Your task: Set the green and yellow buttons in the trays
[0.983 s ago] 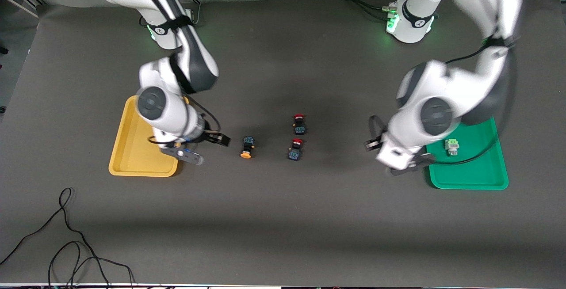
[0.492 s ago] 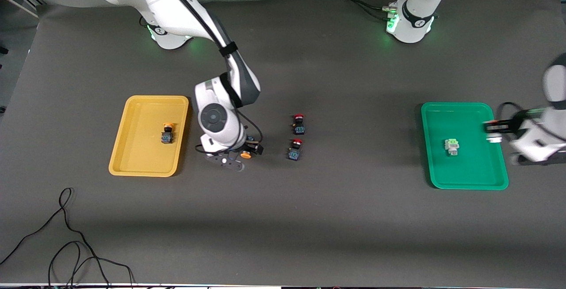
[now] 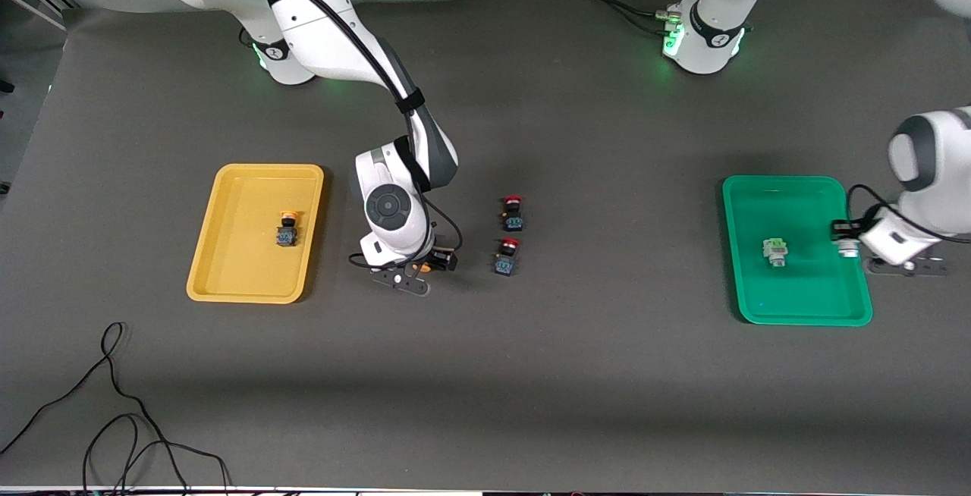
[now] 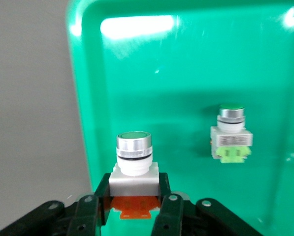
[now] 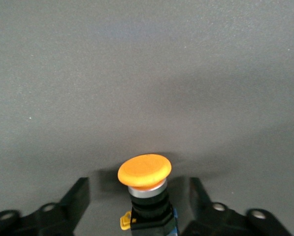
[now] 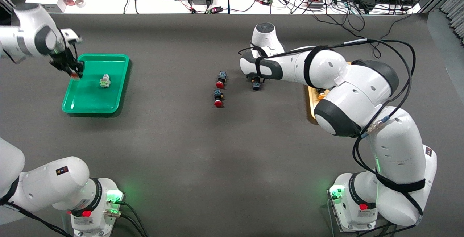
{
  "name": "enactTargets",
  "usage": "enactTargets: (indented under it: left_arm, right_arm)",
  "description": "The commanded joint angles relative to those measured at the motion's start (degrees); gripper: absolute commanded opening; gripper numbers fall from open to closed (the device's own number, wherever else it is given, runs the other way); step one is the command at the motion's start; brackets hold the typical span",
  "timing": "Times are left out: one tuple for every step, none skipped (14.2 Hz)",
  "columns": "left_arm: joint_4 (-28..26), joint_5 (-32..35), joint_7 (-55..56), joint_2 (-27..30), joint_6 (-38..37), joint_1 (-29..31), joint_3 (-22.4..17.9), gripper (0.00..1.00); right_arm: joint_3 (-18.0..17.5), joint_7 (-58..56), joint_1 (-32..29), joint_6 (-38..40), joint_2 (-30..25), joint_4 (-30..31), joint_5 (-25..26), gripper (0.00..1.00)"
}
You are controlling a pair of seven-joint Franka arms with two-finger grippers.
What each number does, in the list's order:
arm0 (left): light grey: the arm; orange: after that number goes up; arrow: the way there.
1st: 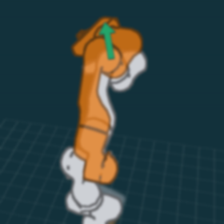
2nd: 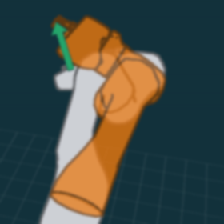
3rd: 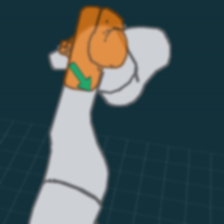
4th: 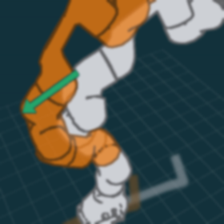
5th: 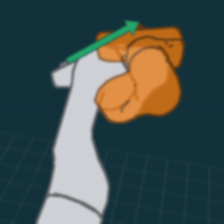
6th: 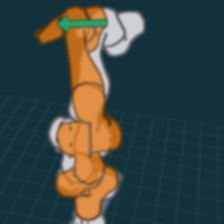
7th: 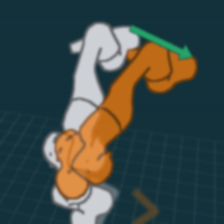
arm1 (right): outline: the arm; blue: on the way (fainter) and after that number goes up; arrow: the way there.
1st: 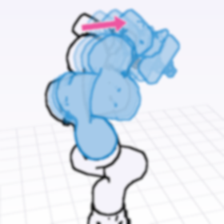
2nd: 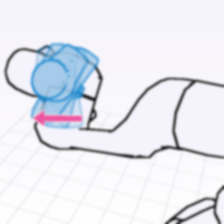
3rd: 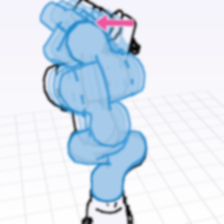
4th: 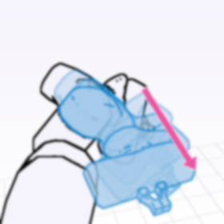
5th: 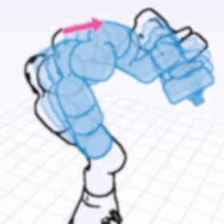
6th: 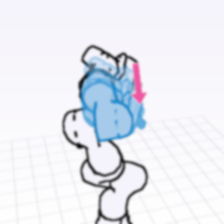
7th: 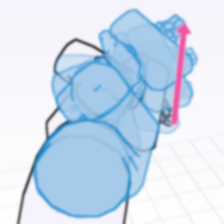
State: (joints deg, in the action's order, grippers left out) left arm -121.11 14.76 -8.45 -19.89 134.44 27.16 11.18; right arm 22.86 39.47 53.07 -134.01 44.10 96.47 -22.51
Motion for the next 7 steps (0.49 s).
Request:
enactTargets:
  left_arm:
    - [-3.08, 1.07, -0.61, -0.93, 4.25, 1.32, 0.25, 0.0]
    - [-2.81, 1.15, -0.61, -1.64, 4.25, 1.32, 0.25, 0.08]
    - [-2.73, 1.24, -0.69, -1.99, 4.25, 1.23, 0.25, 0.54]
    - [-2.55, 2.11, -0.69, -2.08, 4.08, 1.32, 0.25, 1.0]
    - [-1.85, 2.29, -0.78, -1.74, 3.12, 1.32, 0.34, 1.0]
    - [-0.63, 2.3, -0.87, -1.12, 1.89, 1.32, 0.34, 1.0]
    - [1.82, 2.21, -1.57, -0.25, -2.12, 1.23, 0.42, 1.0]
  right_arm:
    - [0.6, 0.69, 0.55, -0.55, 0.55, -1.02, -1.31, 0.0]
    - [0.6, 0.78, 0.55, -0.55, 0.29, -1.02, -1.31, 0.0]
    - [0.69, 0.78, 0.46, -0.2, -0.41, -1.02, -1.31, 0.0]
    - [0.95, 0.52, 0.46, 0.23, -1.2, -1.11, -1.31, 0.0]
    - [1.13, 0.34, -0.06, 1.46, -2.86, -1.11, -1.31, 0.0]
    - [1.74, -0.27, -0.33, 4.17, -4.62, -1.11, -1.22, 0.0]
    - [3.75, -0.97, -0.33, 7.85, -6.98, -1.2, -0.78, 0.0]
